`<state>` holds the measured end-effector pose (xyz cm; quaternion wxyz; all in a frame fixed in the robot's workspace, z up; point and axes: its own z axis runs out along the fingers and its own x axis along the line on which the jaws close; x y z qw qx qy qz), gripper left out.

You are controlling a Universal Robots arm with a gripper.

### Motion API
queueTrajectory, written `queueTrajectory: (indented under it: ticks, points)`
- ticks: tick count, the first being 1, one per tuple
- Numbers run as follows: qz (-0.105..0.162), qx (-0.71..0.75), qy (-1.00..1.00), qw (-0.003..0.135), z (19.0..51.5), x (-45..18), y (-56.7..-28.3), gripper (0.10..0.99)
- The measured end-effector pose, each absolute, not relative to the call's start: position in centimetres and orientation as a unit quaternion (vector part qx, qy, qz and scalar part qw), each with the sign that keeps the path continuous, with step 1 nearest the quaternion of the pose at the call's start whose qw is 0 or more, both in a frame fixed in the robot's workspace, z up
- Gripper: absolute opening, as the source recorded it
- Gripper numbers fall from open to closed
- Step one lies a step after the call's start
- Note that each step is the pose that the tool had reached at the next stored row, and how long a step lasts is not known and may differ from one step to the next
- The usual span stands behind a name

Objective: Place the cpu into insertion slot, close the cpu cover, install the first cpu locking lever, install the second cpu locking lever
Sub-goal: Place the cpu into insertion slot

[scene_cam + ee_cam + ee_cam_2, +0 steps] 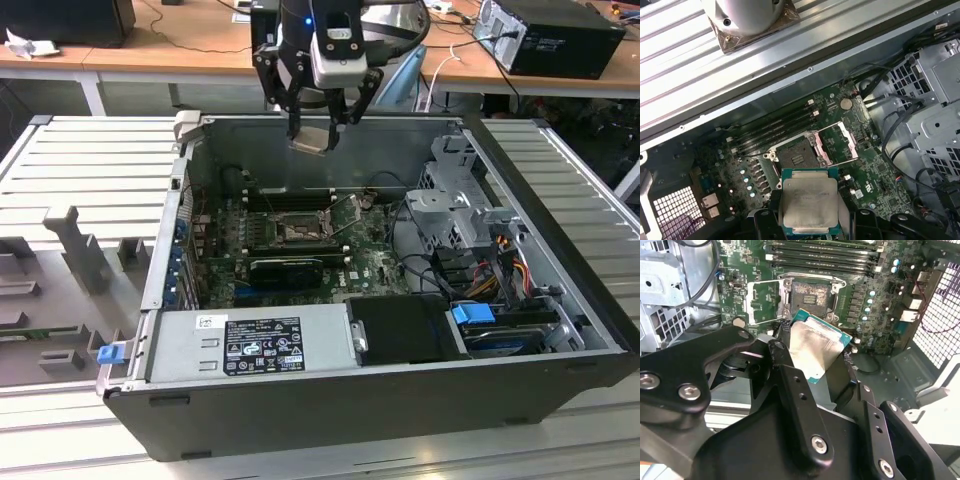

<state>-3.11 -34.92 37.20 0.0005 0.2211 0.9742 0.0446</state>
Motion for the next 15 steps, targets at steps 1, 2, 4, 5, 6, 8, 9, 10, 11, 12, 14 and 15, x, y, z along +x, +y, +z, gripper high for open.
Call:
queueTrajectory:
  ticks: [1, 2, 4, 5, 6, 8, 9, 10, 11, 12, 14, 15]
  points:
    - [0.045, 0.226, 0.973, 0.001, 37.2, -3.12, -34.92, 0.529]
    - [0.045, 0.229, 0.972, 0.001, 37.19, -3.11, -34.92, 0.529]
    - [0.045, 0.233, 0.971, 0.001, 37.19, -3.1, -34.92, 0.529]
    - [0.045, 0.237, 0.97, 0.001, 37.17, -3.09, -34.92, 0.529]
    - [0.044, 0.243, 0.969, 0.002, 37.17, -3.09, -34.92, 0.529]
    - [0.044, 0.253, 0.966, 0.002, 37.14, -3.09, -34.92, 0.529]
    - [0.044, 0.256, 0.966, 0.002, 37.13, -3.1, -34.92, 0.529]
    - [0.044, 0.261, 0.964, 0.002, 37.1, -3.09, -34.92, 0.529]
    - [0.044, 0.264, 0.963, 0.002, 37.08, -3.09, -34.92, 0.529]
    - [0.044, 0.27, 0.962, 0.003, 37.04, -3.09, -34.92, 0.529]
    - [0.044, 0.28, 0.959, 0.003, 36.91, -3.1, -34.92, 0.529]
    - [0.044, 0.285, 0.957, 0.004, 36.84, -3.09, -34.92, 0.529]
